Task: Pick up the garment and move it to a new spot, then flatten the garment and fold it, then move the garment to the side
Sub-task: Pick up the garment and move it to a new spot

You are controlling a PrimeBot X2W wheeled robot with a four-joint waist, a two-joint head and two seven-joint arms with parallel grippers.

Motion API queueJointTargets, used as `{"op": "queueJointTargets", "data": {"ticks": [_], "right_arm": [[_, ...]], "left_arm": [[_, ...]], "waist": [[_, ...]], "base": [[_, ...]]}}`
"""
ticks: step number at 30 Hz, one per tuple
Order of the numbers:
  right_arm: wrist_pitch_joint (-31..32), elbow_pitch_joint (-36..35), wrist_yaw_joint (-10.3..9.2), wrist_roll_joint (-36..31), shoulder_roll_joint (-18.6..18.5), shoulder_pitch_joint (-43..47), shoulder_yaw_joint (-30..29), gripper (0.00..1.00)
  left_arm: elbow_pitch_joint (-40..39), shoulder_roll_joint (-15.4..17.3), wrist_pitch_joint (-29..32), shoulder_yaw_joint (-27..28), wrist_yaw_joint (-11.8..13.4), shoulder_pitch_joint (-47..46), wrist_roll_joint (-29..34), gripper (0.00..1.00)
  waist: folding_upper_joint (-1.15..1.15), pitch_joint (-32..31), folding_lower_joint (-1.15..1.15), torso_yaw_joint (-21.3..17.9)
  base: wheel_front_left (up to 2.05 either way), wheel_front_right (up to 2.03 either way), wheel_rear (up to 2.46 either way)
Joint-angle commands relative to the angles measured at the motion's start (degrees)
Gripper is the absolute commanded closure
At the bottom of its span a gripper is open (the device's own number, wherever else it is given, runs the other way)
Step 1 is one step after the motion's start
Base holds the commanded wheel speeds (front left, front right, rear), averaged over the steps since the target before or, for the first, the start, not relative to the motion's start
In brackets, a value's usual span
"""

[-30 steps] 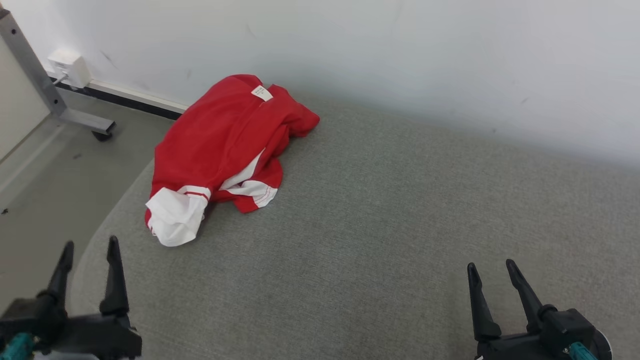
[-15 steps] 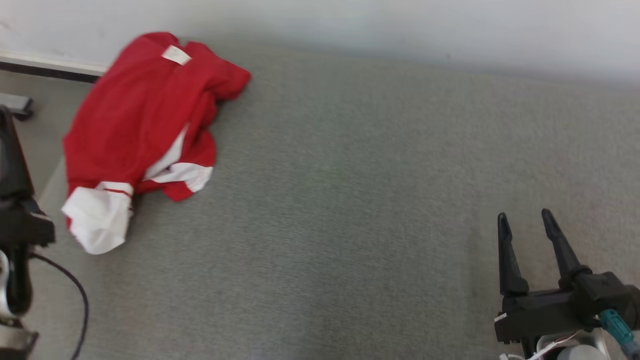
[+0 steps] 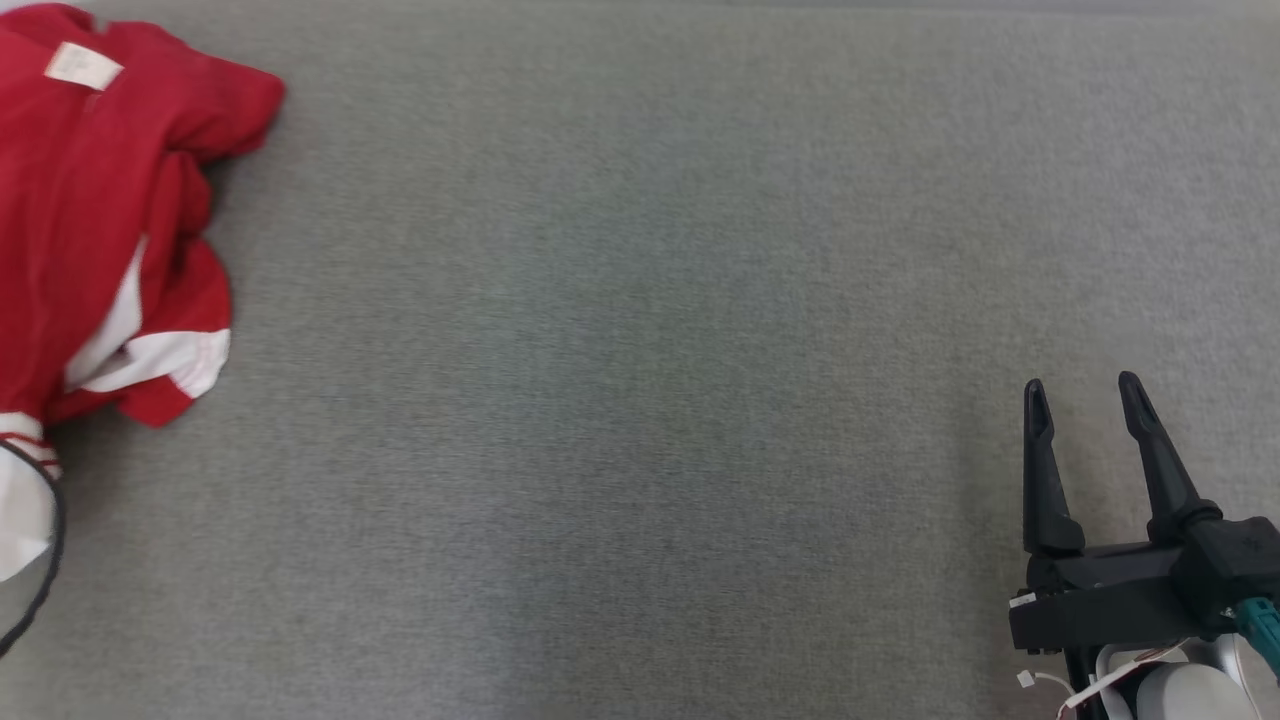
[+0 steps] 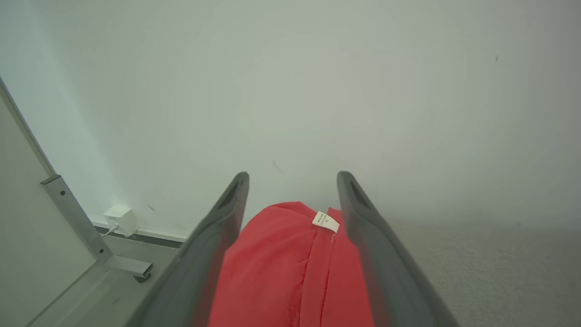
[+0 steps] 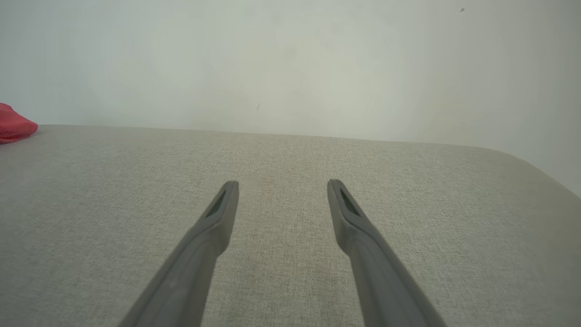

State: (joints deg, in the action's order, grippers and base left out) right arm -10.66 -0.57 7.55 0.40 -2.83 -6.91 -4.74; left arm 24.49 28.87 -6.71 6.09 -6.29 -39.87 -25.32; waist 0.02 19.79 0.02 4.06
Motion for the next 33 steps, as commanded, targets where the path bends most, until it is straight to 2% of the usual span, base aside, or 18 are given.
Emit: {"op": "queueJointTargets", "data": {"ticks": [1,9,17,29,30,31,33], "right_arm": [[-0.02,-0.22,-0.12,-0.22,-0.09,-0.42,-0.1,0.0],[0.98,-1.6,-0.12,-0.77,-0.09,-1.13,-0.61,0.0],[1.68,-2.12,-0.12,-1.06,-0.09,-1.44,-0.24,0.0],[1.78,-2.4,-0.12,-0.83,-0.09,-0.94,0.11,0.0],[1.79,-2.33,-0.12,-0.76,-0.09,-0.91,0.14,0.0],[1.82,-2.19,-0.12,-0.71,-0.09,-0.92,0.2,0.0],[1.83,-1.95,-0.12,-0.58,-0.09,-0.98,0.3,0.0]], "left_arm": [[0.71,0.52,0.35,-0.1,-0.16,-0.67,-0.59,0.0],[10.12,3.07,4.05,-3.4,-0.85,-4.91,-0.93,0.0],[18.12,4.31,8.64,-7.92,-1.1,-6.31,-3.89,0.0],[24.14,6.6,18.78,-14.84,-1.15,-5.09,-12.81,0.0],[24.57,6.75,19.06,-15.19,-1.13,-5.1,-13.41,0.81],[24.84,6.68,19.52,-15.78,-1.13,-5.03,-13.85,1.0],[25.06,6.91,19.4,-16.75,-1.13,-4.94,-14.59,1.0]], "waist": [[-0.02,3.15,-0.02,-3.12],[-0.02,4.7,-0.02,-4.28],[-0.02,4.42,-0.02,-4.72],[-0.02,3.56,-0.02,-5.88],[-0.02,3.45,-0.02,-5.93],[-0.02,3.29,-0.02,-5.97],[-0.02,2.95,-0.02,-6.02]], "base": [[0.0,0.0,0.0],[0.0,0.0,0.0],[0.0,0.0,0.0],[0.0,0.0,0.0],[0.0,0.0,0.0],[0.0,0.0,0.0],[0.0,0.0,0.0]]}}
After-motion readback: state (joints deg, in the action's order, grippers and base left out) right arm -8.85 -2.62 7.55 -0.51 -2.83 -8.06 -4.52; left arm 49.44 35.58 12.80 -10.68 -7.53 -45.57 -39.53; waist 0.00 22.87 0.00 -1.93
